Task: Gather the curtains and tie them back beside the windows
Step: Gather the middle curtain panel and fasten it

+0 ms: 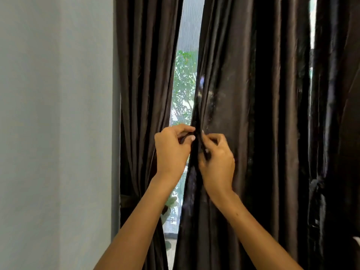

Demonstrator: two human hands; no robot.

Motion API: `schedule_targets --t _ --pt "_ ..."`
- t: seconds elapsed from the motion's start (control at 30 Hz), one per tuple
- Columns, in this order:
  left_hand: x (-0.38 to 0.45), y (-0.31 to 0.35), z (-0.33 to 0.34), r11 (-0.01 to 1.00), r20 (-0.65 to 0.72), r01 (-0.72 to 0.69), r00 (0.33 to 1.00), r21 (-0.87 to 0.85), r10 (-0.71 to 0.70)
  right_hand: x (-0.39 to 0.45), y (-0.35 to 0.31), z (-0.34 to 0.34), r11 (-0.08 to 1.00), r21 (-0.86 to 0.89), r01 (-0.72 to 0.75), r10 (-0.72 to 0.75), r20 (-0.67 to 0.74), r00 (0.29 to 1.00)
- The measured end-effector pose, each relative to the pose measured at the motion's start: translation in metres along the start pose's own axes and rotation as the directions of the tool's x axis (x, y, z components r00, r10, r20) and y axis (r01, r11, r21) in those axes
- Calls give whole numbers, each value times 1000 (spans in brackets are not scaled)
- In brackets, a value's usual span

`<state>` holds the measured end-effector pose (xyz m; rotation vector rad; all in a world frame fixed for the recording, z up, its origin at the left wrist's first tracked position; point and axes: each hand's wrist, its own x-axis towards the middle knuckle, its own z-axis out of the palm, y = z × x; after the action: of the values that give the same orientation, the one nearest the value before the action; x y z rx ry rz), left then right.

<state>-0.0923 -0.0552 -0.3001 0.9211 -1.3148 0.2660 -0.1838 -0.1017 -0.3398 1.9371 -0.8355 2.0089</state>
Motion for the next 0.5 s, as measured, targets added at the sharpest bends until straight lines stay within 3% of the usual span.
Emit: schedule_targets --t 0.23,0.33,0.4,0.5 --pt "-1 -2 2 999 -1 20 1000 -50 -20 -2 -2 -3 996 -37 80 -70 214 974" --pt "0 -5 3 1000 -54 15 998 -21 -17 -2 5 -7 979 -139 149 -120 198 973" --pt "0 -6 3 1000 -76 10 997 5 -10 2 11 -13 968 -237 88 -77 57 995" --pt "-2 -6 5 1000 -77 -3 997 12 4 12 14 -28 976 -123 -180 178 -25 984"
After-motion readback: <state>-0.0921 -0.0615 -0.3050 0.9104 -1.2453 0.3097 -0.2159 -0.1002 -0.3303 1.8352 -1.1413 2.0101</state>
